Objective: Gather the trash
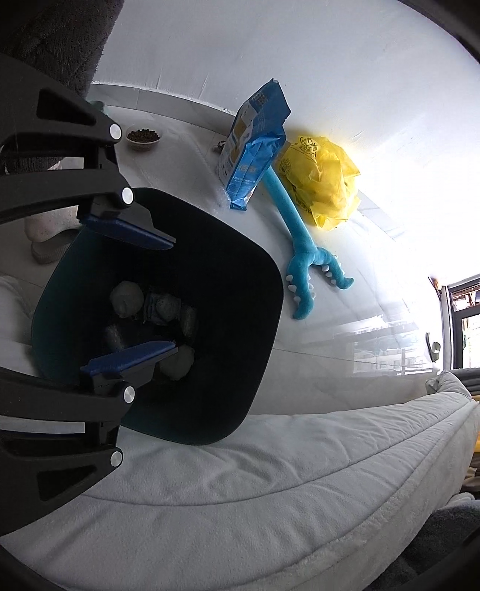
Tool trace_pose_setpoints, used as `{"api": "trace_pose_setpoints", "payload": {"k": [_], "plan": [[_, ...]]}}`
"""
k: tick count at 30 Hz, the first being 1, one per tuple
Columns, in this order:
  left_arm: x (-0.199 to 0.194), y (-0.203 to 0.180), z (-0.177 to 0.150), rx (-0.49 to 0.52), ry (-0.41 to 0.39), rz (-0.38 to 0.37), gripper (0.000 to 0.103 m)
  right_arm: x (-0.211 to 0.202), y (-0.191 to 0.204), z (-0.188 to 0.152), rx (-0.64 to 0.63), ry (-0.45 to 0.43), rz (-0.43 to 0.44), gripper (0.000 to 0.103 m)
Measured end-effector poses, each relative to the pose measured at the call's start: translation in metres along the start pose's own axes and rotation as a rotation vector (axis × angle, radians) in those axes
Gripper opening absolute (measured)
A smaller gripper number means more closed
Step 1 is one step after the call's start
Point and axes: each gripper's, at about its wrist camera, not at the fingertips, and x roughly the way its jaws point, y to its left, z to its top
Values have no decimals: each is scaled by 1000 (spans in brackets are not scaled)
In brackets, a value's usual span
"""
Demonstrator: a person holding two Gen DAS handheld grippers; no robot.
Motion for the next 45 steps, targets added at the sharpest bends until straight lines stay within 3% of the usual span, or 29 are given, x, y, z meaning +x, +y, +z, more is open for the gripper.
{"api": "trace_pose_setpoints", "payload": {"k": [2,5,9,14,20,27,31,35,45], "plan": [[-6,-7,3,34,-6,29,92,-19,1,-3,-4,-34,-2,53],[-16,-19,6,66,-26,47,94,-59,3,-12,-21,-106,-24,62],[-37,-35,4,49,-60,45,98,-119,-4,-28,-16,-232,-55,70],[-63,-62,-2,61,-79,49,100,-203,-18,-72,10,-424,-123,83],[-95,-92,-3,88,-133,10,100,-283,-40,-126,52,-576,-210,91],[-110,-104,-16,96,-112,30,100,-356,-59,-185,99,-717,-297,100],[-115,-104,-26,107,-123,64,100,-374,-71,-213,120,-753,-357,100],[-113,-105,-36,108,-113,40,100,-378,-80,-234,136,-747,-420,100],[-110,-125,-52,163,-107,39,100,-376,-90,-252,111,-729,-309,100]]}}
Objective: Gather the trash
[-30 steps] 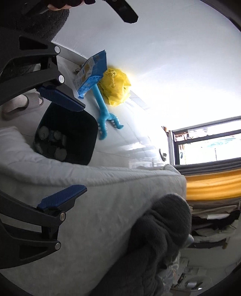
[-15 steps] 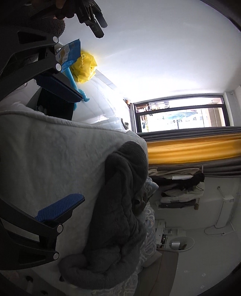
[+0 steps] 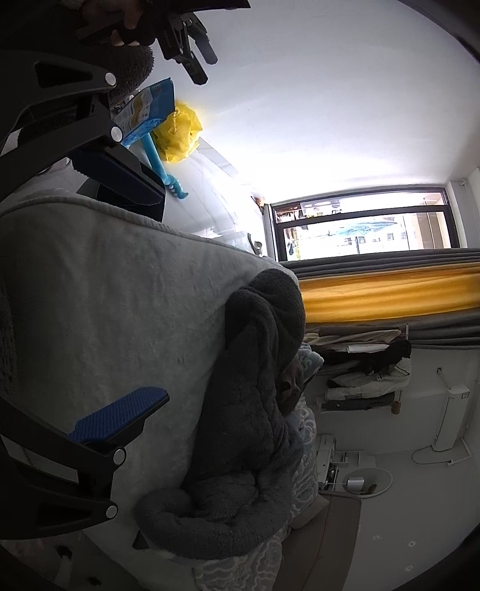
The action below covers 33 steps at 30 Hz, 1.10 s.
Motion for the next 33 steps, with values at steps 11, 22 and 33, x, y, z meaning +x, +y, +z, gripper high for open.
{"api": "trace_pose_setpoints", "payload": {"k": [11,22,33], "plan": [[4,-1,-4,-2,33,-2,100,-5,2,-2,1,-9,5,100],[5,2,-4,-25,47,-10,100,-5,2,-2,1,-9,4,100],[5,1,-4,-23,46,-10,100,-5,1,-2,1,-9,6,100]]}}
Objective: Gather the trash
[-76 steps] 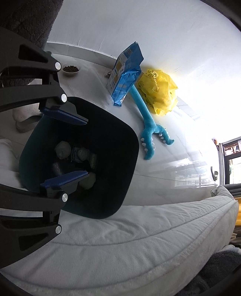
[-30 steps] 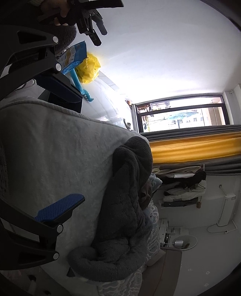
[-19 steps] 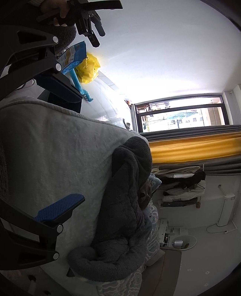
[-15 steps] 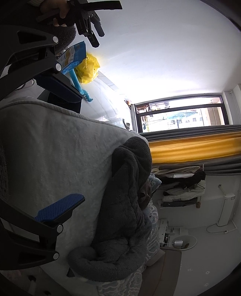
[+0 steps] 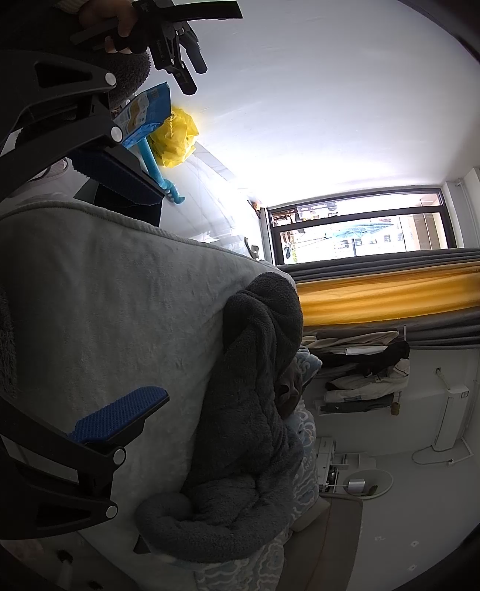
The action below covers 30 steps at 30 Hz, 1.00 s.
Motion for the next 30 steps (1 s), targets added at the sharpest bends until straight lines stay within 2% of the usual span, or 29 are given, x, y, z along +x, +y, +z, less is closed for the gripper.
{"api": "trace_pose_setpoints", "payload": {"k": [30], "plan": [[0,-1,-1,7,2,-4,100,0,1,-1,3,0,-2,100]]}}
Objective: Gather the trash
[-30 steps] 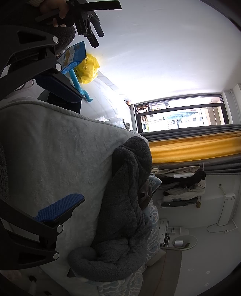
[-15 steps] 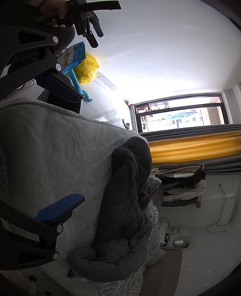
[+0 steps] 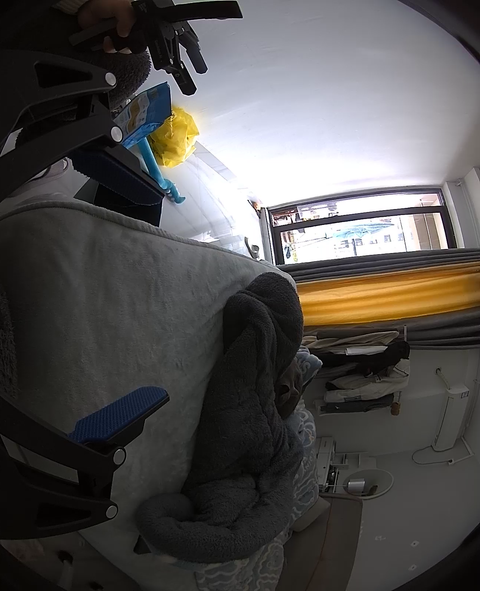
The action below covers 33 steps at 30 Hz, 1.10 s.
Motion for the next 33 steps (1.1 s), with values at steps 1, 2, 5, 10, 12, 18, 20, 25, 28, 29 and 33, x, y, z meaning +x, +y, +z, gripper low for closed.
{"api": "trace_pose_setpoints", "payload": {"k": [1,2,5,10,12,18,20,25,28,29,33], "plan": [[0,0,0,0,0,0,100,0,0,0,1,0,0,100],[0,0,0,0,0,0,100,0,0,0,0,0,0,100],[0,0,0,0,2,-1,100,0,0,0,-1,0,0,100],[0,-1,0,0,2,-2,100,0,0,0,-1,0,-1,100],[0,0,0,0,3,-2,100,0,0,0,-1,0,0,100],[0,0,0,1,2,-1,100,0,0,0,-1,0,-1,100],[1,0,0,0,3,-2,100,0,0,0,-1,0,-1,100],[1,2,-1,-7,6,4,100,0,0,0,0,0,-1,100],[1,2,0,-6,6,3,100,0,0,0,-1,0,-1,100],[1,2,0,-6,6,4,100,0,0,0,-1,0,-1,100],[1,2,0,-7,6,4,100,0,1,0,-1,0,-1,100]]}}
